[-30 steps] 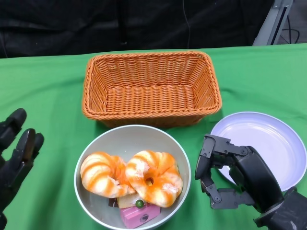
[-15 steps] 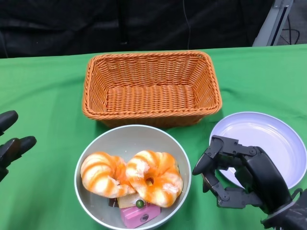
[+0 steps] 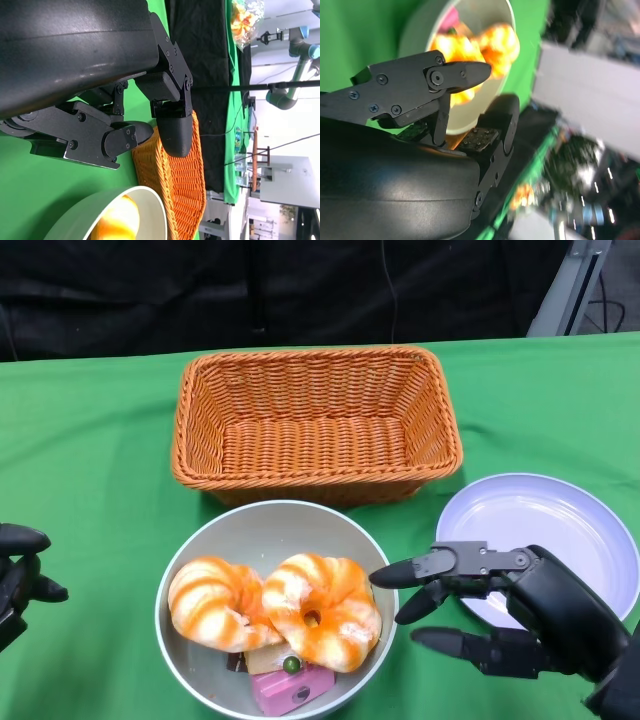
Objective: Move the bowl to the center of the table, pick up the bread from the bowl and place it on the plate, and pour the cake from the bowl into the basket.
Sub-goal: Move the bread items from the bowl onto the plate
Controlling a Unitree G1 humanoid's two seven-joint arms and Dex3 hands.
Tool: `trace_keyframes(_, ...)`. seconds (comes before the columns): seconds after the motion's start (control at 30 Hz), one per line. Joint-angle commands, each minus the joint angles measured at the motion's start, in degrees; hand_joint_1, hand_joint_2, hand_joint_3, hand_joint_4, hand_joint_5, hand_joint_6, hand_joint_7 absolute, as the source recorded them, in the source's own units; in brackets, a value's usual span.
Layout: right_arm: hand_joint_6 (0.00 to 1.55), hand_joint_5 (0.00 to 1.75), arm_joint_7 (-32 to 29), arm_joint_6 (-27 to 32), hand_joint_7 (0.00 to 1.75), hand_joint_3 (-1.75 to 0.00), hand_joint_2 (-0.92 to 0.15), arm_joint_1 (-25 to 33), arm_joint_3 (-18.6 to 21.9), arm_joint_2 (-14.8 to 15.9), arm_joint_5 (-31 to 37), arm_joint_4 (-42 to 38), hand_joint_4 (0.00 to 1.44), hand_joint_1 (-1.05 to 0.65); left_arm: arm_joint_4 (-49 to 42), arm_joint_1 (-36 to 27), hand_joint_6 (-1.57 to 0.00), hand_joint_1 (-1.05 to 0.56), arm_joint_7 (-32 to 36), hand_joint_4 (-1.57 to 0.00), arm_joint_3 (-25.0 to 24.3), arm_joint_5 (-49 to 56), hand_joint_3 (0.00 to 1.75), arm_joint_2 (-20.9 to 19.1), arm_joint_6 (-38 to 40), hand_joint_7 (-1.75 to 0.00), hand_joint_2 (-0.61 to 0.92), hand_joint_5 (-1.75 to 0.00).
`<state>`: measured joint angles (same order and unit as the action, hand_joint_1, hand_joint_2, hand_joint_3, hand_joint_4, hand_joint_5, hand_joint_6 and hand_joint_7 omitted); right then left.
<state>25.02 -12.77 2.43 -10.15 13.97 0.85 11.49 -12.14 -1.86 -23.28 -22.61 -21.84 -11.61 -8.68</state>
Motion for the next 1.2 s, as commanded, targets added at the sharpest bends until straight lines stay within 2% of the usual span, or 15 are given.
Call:
trace_keyframes(0.03, 0.48, 0.46, 1.16, 5.37, 0.01, -0.11, -0.92, 0.01, -1.04, 3.01, 3.27, 5.89, 0.46, -0.80, -1.48, 1.26, -0.76, -0.05, 0.32, -0.67, 0.24, 0.61, 0.68, -0.33, -2.11, -1.10, 0.77, -1.50)
trace_keyframes(0.13, 0.45, 0.43, 1.26, 8.96, 0.00, -0.13, -0.92, -1.08, -2.18, 4.50, 7.23, 10.16, 0.43, -0.84, -1.96, 1.41, -0.76, -0.05, 0.98, -0.68, 0.67, 1.07, 0.68, -0.20, -2.75, -1.10, 0.77, -1.49)
trace_keyframes(0.4, 0.42, 0.39, -0.63, 14.93, 0.00, -0.19, -0.92, -4.37, -5.82, 4.37, 19.16, 16.32, 0.47, -0.92, -3.54, 1.68, -0.78, -0.05, 0.94, -0.71, 1.77, 3.81, 0.69, -0.47, -6.85, -1.10, 0.78, -1.49)
trace_keyframes(0.57, 0.43, 0.39, -1.07, 16.28, 0.01, -0.19, -0.92, -4.80, -6.76, 3.67, 21.47, 17.04, 0.49, -0.93, -4.72, 2.06, -0.79, -0.04, 1.12, -0.72, 2.19, 4.49, 0.65, -0.48, -8.71, -1.08, 0.79, -1.49)
trace_keyframes(0.7, 0.44, 0.38, -1.90, 19.73, 0.01, -0.24, -0.92, -8.66, -11.43, 0.91, 29.05, 17.16, 0.51, -0.95, -5.40, 2.54, -0.78, -0.07, 1.51, -0.70, 4.29, 7.54, 0.64, -0.57, -11.04, -1.09, 0.78, -1.49)
trace_keyframes(0.87, 0.43, 0.40, -0.81, 23.67, 0.01, -0.31, -0.92, -12.14, -15.53, -1.59, 34.35, 14.98, 0.55, -0.98, -6.23, 2.56, -0.75, -0.06, 2.20, -0.67, 5.15, 8.98, 0.67, -0.59, -12.41, -1.16, 0.76, -1.53)
trace_keyframes(0.97, 0.41, 0.30, 0.33, 25.99, 0.00, -0.34, -0.92, -13.90, -18.03, -2.57, 37.08, 13.45, 0.49, -1.00, -6.46, 2.56, -0.74, -0.06, 2.23, -0.67, 5.42, 8.97, 0.68, -0.54, -12.65, -1.18, 0.75, -1.54)
trace_keyframes(1.03, 0.41, 0.28, 0.65, 26.66, 0.00, -0.35, -0.92, -14.29, -18.58, -2.80, 37.79, 13.21, 0.48, -1.01, -6.56, 2.57, -0.74, -0.06, 2.22, -0.67, 5.49, 8.94, 0.69, -0.56, -12.78, -1.18, 0.75, -1.54)
trace_keyframes(1.13, 0.37, 0.23, 2.07, 28.14, 0.00, -0.37, -0.92, -16.82, -22.25, -3.99, 41.25, 10.23, 0.44, -1.02, -6.87, 2.64, -0.74, -0.06, 2.54, -0.68, 5.84, 9.58, 0.73, -0.57, -13.24, -1.20, 0.73, -1.55)
trace_keyframes(1.2, 0.36, 0.21, 2.40, 28.56, 0.00, -0.37, -0.92, -17.26, -22.85, -4.30, 42.03, 9.75, 0.44, -1.02, -7.05, 2.69, -0.74, -0.06, 2.61, -0.68, 5.91, 9.67, 0.74, -0.59, -13.41, -1.21, 0.72, -1.55)
